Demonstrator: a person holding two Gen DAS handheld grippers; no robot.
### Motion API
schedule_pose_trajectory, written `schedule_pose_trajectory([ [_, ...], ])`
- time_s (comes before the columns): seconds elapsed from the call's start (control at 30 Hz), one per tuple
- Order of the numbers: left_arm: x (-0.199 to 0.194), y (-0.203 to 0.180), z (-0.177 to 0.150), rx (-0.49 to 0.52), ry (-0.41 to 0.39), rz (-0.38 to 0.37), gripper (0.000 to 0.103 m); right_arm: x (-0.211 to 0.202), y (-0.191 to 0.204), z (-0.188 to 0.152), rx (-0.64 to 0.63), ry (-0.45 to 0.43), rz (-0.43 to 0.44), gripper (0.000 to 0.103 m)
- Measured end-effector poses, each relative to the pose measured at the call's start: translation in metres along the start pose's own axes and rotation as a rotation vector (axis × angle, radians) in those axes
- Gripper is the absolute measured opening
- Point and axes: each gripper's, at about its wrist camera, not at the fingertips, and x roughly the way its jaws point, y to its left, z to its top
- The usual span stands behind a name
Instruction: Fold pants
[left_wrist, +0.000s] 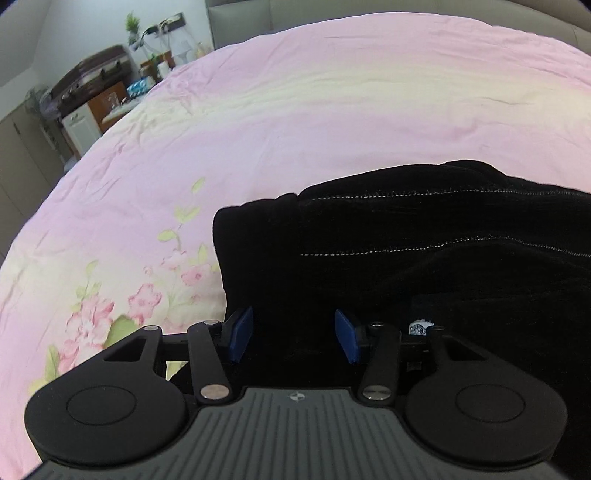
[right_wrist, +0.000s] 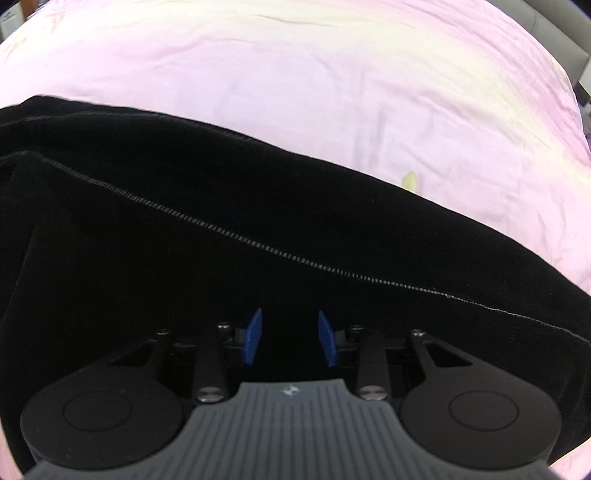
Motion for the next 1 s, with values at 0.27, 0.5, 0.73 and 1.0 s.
schedule_pose_trajectory([
  [0.27, -0.01, 0.004, -0.003, 0.027, -0.051, 0.004, 0.065, 0.004, 0.014, 0.009, -0.009, 0.018, -0.04, 0.033],
  [0.5, -0.068, -0.007, 0.01, 0.02, -0.085, 0.011, 0.065, -0.033, -0.021, -0.011, 0.034, -0.016, -0.081, 0.043],
  [0.73, -0.12, -0.064, 0.012, 0.091, -0.04, -0.172, 0.069, -0.074, -0.104, -0.059, 0.136, -0.034, -0.157, 0.055],
  [1.0, -0.151, -0.143, -0.011, 0.181, 0.013, -0.32, 0.069, -0.09, -0.204, -0.135, 0.245, -0.016, -0.203, 0.058],
])
